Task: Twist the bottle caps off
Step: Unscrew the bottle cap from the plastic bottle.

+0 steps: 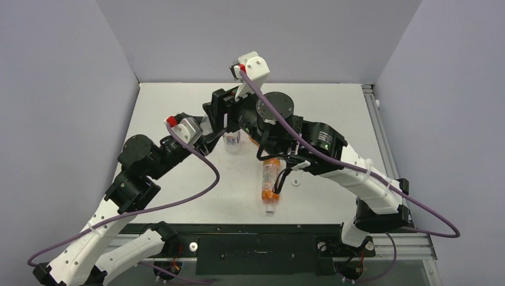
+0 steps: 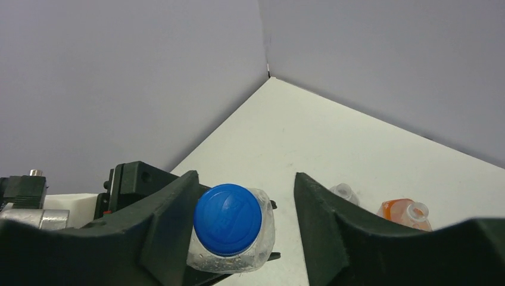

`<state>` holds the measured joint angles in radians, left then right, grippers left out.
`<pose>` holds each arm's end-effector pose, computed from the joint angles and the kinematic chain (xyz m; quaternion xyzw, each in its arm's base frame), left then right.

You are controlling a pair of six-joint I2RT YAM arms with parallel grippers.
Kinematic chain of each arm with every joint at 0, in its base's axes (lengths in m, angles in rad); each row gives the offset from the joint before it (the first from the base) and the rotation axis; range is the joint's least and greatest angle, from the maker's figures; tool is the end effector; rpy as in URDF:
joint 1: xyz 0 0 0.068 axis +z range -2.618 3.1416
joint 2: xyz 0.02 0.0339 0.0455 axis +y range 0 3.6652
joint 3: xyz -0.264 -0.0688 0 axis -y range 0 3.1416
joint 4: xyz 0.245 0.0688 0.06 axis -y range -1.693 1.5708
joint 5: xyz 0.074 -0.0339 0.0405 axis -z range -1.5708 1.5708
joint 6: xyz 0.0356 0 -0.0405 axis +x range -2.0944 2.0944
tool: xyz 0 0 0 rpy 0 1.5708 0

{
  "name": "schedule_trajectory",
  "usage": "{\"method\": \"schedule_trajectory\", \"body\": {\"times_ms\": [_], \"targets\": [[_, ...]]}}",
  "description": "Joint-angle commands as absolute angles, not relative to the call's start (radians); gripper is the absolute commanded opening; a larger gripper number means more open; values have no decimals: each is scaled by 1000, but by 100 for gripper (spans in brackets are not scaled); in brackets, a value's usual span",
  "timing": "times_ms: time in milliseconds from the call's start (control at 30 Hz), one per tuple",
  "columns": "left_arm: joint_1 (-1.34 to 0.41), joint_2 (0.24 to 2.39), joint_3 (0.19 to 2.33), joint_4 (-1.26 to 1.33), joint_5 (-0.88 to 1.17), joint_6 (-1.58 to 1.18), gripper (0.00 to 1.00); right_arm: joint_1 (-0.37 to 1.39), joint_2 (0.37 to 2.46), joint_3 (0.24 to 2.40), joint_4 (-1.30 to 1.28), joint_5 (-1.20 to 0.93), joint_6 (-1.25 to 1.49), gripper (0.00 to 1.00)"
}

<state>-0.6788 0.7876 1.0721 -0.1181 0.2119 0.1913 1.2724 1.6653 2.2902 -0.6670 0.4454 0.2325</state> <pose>0.1193 -0.1059 0.4450 0.3439 0.5484 -0.2495 0.7202 0.1071 0.2961 0.5638 -0.2171 0.6869 0.3449 0.6017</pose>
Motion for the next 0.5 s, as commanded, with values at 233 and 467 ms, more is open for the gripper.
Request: {"method": "schedule_trajectory", "body": {"times_ms": [233, 467], "targets": [[-679, 767, 1064, -94, 152, 198, 0, 1273, 1613, 2225, -532, 470, 290, 22], [-680, 760, 1058, -107, 206, 156, 0, 1262, 1597, 2208, -503, 351, 250, 11]]}}
